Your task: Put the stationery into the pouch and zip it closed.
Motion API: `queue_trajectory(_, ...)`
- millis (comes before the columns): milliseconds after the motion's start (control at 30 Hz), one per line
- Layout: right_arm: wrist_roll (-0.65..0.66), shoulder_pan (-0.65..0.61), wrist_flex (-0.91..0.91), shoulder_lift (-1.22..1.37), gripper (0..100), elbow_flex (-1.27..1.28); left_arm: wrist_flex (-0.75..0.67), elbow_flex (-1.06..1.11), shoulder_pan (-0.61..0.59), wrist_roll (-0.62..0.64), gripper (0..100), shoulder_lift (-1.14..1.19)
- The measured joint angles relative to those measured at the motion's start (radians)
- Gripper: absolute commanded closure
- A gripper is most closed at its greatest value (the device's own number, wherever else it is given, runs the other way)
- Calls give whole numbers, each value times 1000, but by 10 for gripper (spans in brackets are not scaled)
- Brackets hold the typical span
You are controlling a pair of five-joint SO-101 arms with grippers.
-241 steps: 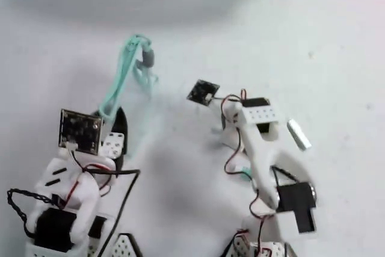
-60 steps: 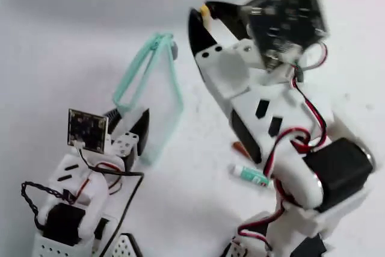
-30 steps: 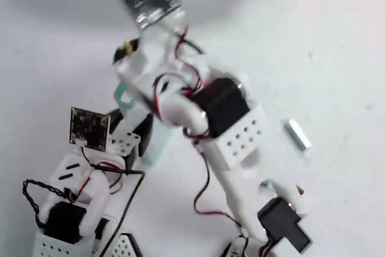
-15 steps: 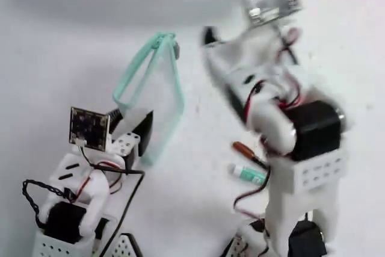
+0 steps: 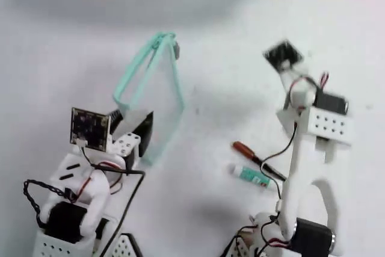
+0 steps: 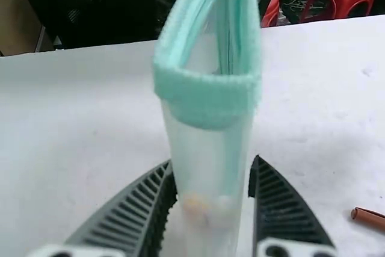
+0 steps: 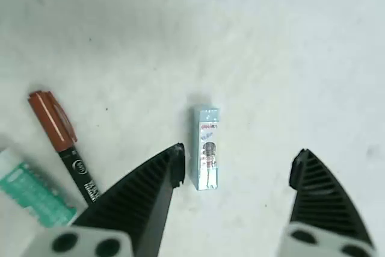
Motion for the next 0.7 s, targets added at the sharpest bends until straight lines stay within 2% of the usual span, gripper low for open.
queue_trajectory(100,29,18,-157,0,730,141,-8,15,0,0,797,6)
queue_trajectory(267,57,32,-212,20,730,192,-11,18,0,0,797,12)
queue_trajectory(533,58,123,-215,410,741,-28,-12,18,0,0,797,12)
queue_trajectory(600,58,127,-195,520,809,-97,-12,18,0,0,797,12)
queue_trajectory(700,60,127,-160,609,968,-190,-12,18,0,0,797,14)
